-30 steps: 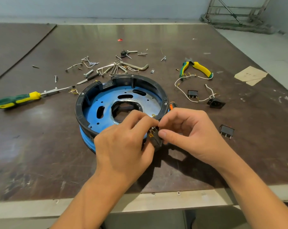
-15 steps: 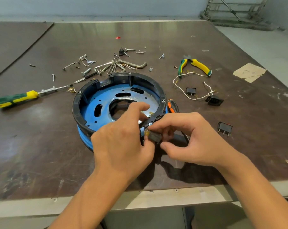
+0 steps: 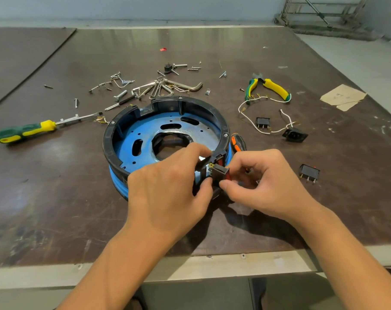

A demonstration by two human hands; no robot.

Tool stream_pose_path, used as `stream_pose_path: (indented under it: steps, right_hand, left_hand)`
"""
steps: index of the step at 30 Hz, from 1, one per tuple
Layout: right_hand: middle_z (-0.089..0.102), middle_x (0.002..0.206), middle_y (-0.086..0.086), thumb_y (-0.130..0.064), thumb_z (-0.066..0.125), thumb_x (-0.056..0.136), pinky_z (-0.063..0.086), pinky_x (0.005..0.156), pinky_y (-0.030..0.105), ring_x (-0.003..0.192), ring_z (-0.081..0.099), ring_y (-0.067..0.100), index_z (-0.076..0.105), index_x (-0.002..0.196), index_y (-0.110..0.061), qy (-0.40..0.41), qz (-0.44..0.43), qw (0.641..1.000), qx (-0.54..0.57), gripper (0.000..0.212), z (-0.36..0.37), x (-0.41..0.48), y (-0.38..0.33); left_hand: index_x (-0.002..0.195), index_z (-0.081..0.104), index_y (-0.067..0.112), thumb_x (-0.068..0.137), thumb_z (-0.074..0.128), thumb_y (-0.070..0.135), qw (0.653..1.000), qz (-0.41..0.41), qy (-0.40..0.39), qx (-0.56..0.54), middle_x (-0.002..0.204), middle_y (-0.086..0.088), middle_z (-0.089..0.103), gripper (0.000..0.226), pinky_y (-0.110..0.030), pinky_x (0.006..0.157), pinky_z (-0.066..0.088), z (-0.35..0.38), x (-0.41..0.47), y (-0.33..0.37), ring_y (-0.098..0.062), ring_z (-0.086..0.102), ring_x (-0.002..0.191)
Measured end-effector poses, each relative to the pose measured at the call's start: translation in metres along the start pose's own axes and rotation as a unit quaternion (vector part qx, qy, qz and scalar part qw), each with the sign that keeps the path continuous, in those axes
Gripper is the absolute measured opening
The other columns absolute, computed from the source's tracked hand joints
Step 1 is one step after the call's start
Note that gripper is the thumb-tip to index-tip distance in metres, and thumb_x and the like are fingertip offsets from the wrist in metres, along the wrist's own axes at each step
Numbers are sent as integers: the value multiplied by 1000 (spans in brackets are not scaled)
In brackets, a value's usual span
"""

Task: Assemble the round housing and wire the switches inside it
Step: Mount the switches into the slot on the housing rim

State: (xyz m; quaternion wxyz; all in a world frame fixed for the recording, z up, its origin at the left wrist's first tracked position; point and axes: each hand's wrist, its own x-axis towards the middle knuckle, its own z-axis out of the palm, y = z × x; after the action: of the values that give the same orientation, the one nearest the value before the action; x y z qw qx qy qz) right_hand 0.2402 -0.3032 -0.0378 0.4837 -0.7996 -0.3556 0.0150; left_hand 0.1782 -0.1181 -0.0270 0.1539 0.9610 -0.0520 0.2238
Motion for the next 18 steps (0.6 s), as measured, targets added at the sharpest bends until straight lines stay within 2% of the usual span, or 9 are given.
stream_pose_path:
  steps: [3,7,12,18]
  right_hand:
    - [56,54,-3,-8,78,84,38,54,9,48,52,5,68,74,-15,-23,13,999,18,15,1,0,3]
    - [56,51,1,-13,77,84,41,53,15,46,51,8,66,74,-13,-16,6,1000,8,15,6,0,4]
    - [60,54,2,-17,74,87,42,54,15,47,56,14,71,82,-12,-8,-1,1000,8,7,6,-1,4]
    - [58,50,3,-11,76,85,43,55,18,45,56,15,67,77,-10,3,4,1000,9,11,10,-1,6]
  left_hand:
    - [112,58,34,81,60,48,1000,0,-3,-15,82,14,68,34,-33,47,50,-2,0,0,-10,65,67]
    - [109,61,32,81,56,49,999,-7,1,-33,75,14,66,33,-33,48,51,-4,0,1,-8,63,64]
    - [107,62,32,85,52,53,999,-6,3,-34,72,15,64,32,-32,48,50,-4,1,0,-6,60,62]
    - [107,63,31,86,51,52,999,0,8,-32,73,14,66,32,-31,46,48,-5,0,1,-6,61,61]
